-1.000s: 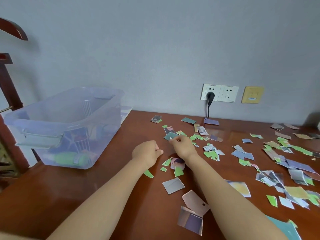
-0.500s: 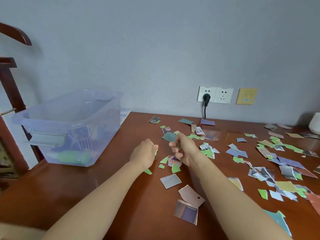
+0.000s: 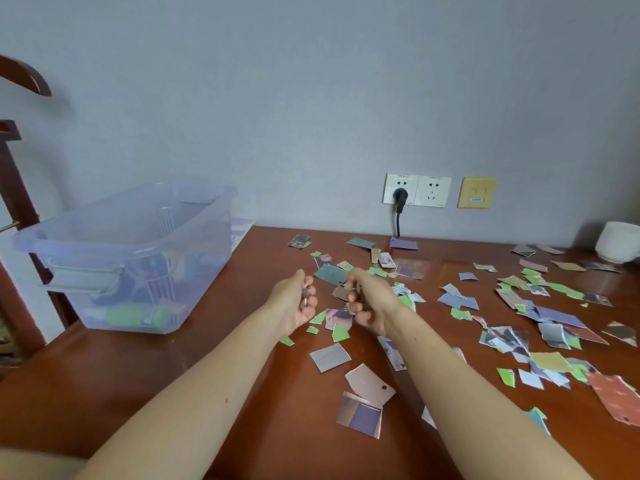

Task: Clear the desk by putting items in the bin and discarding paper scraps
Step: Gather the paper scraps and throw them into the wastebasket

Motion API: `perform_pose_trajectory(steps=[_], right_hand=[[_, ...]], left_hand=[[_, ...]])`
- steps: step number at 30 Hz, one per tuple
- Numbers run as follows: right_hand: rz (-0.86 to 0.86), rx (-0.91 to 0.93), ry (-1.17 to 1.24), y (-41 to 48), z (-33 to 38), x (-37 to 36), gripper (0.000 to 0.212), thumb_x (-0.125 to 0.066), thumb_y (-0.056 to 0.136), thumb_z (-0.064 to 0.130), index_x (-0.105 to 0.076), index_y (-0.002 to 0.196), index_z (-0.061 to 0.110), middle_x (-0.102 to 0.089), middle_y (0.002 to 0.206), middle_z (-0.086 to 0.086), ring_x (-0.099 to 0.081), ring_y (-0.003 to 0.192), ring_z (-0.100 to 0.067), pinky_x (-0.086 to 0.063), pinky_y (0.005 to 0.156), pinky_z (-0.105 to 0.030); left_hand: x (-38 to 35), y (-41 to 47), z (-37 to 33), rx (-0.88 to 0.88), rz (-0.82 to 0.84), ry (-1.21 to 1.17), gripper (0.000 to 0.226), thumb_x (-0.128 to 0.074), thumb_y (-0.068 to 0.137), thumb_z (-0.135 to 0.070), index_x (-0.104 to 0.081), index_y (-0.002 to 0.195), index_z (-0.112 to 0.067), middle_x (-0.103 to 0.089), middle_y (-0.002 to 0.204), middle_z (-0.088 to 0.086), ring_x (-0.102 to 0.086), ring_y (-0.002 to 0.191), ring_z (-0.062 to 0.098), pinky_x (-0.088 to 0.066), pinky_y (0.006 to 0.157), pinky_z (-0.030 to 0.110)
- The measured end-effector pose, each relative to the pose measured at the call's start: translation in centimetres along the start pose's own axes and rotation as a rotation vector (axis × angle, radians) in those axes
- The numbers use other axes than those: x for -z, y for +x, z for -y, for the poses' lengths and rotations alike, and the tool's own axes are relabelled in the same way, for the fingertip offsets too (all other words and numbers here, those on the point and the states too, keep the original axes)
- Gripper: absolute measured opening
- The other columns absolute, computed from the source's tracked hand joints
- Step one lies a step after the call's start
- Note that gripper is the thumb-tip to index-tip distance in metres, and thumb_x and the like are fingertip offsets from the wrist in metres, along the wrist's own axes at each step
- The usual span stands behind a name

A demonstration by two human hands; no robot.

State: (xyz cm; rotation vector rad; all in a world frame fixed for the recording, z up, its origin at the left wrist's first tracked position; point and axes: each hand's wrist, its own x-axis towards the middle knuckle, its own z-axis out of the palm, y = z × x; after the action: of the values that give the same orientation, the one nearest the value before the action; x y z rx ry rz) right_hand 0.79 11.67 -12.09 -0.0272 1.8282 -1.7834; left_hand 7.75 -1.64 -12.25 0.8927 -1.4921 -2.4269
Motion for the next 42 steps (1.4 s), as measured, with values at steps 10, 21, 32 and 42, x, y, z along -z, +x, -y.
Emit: perform_pose_trajectory(steps=[10, 21, 32, 42], right_hand=[[-0.021, 0.268, -0.687, -0.1, -0.5, 0.1, 0.021, -0.066, 0.088, 0.025, -0.073, 0.094, 0.007, -0.066, 0.115, -0.011, -0.064, 0.095, -0.022, -0.053, 0.078, -0.038], [0.199, 0.101, -0.907, -0.2, 0.2, -0.5, 0.039, -0.078, 0.073, 0.006, -0.063, 0.109, 0.012, -0.06, 0.111, -0.002, -0.047, 0.106, -0.024, -0.046, 0.081, -0.033], [0.124, 0.081, -1.032, -0.3, 0.8, 0.3, 0.042, -0.083, 0.072, 0.029, -0.07, 0.105, 0.007, -0.065, 0.102, -0.006, -0.06, 0.107, -0.028, -0.05, 0.099, -0.04], [-0.015, 0.282, -0.33, -0.9, 0.1, 0.3, 0.029, -0.063, 0.087, 0.017, -0.05, 0.061, 0.015, -0.031, 0.043, 0.005, -0.023, 0.038, -0.011, -0.018, 0.039, -0.019]], left_hand=[[1.1, 1.2, 1.7, -0.46, -0.052, 0.941, 0.026, -0.051, 0.096, -0.039, -0.064, 0.093, -0.017, -0.062, 0.084, -0.001, -0.055, 0.071, 0.009, -0.045, 0.061, 0.023], [1.3, 1.3, 1.6, -0.427, 0.03, 1.448, 0.037, -0.059, 0.09, -0.043, -0.074, 0.071, -0.015, -0.046, 0.054, 0.001, -0.048, 0.051, 0.017, -0.036, 0.049, 0.022], [1.0, 0.5, 1.7, -0.505, 0.026, 1.546, 0.046, -0.054, 0.095, -0.037, -0.059, 0.054, -0.014, -0.036, 0.051, 0.011, -0.051, 0.05, 0.023, -0.043, 0.051, 0.03], [1.8, 0.0, 1.4, -0.403, 0.007, 0.989, 0.025, -0.044, 0.098, -0.03, -0.057, 0.09, -0.01, -0.046, 0.073, 0.003, -0.039, 0.057, 0.012, -0.029, 0.048, 0.022]])
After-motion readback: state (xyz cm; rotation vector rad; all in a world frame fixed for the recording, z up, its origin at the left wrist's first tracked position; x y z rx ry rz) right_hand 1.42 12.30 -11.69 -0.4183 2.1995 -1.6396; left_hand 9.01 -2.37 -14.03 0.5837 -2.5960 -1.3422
